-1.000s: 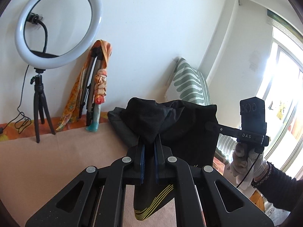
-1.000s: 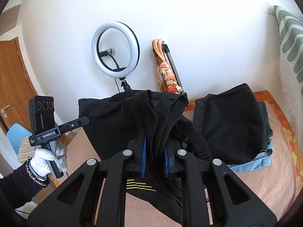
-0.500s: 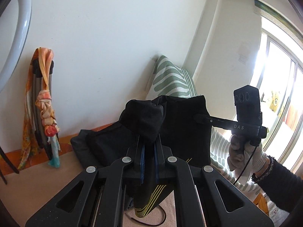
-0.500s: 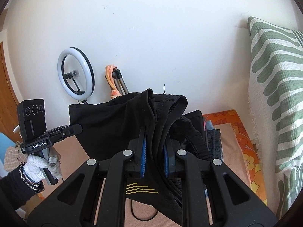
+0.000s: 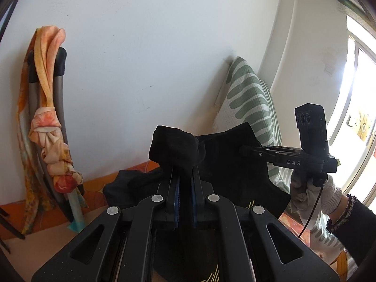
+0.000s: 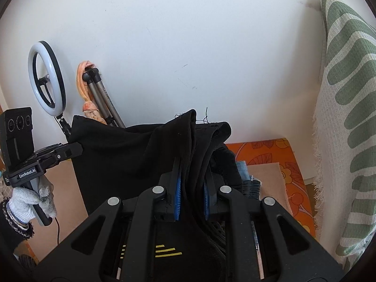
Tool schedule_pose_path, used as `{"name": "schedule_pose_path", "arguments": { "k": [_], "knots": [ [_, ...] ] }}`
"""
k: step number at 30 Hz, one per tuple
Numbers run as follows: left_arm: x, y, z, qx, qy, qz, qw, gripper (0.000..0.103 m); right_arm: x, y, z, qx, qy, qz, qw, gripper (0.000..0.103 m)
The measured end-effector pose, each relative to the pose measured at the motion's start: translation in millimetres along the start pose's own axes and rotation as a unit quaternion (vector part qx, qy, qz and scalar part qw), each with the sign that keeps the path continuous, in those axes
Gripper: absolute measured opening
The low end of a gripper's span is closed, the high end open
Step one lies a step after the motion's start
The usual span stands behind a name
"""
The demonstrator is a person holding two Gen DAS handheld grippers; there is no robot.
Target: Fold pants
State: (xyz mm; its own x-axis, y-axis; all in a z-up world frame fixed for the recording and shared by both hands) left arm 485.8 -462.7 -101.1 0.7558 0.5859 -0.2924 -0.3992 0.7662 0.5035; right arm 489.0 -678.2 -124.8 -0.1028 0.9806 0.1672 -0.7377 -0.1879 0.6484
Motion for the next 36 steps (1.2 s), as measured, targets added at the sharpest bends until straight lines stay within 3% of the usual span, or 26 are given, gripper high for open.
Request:
{"name": "schedule_pose_path", "arguments": {
  "k": [5, 11, 14, 15, 16, 18, 30, 36],
  "knots": [
    [28, -30, -6, 0.016, 0.018, 0.035, 0.9991, 0.006, -16, -38, -3, 0.027, 0.002, -0.029, 0.999, 0.015],
    [31, -61, -19, 0.056, 0.001, 0.062, 0.9965, 0.008, -45, -62, -17, 0.057, -0.023, -0.076, 0.995, 0.017],
    [33, -63, -17, 0.055, 0.012, 0.070, 0.9960, 0.017, -59, -66, -23, 0.069, -0.040, -0.106, 0.991, 0.029],
    [34, -62, -16, 0.056, 0.016, 0.073, 0.9956, 0.026, -60, -66, -24, 0.070, -0.042, -0.110, 0.991, 0.036],
    [34, -61, -16, 0.057, 0.018, 0.074, 0.9955, 0.041, -60, -64, -24, 0.068, -0.043, -0.112, 0.990, 0.043],
    [34, -58, -14, 0.055, 0.015, 0.084, 0.9948, 0.060, -62, -59, -24, 0.064, -0.044, -0.120, 0.990, 0.055],
    [10, -6, -26, 0.071, 0.007, 0.084, 0.9939, 0.072, -26, -4, -35, 0.040, -0.052, -0.146, 0.987, 0.074],
    [-3, 43, -34, 0.075, -0.001, 0.114, 0.9907, 0.072, 14, 48, -46, 0.015, -0.049, -0.151, 0.987, 0.085]
  ]
}}
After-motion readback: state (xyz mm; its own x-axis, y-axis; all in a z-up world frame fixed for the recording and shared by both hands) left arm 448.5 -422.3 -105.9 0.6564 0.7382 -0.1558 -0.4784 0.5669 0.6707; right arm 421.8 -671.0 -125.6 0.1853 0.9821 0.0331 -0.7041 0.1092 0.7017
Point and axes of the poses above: each gripper's, at about its wrist camera, not at the fingertips, and y roughly against the way its jaws point, x to its left, z to its top, the point moved 10 cm from there along -y, roughly the way its jaws point, and after that the axes turned 5 degrees about x, right-handed, at the moved point
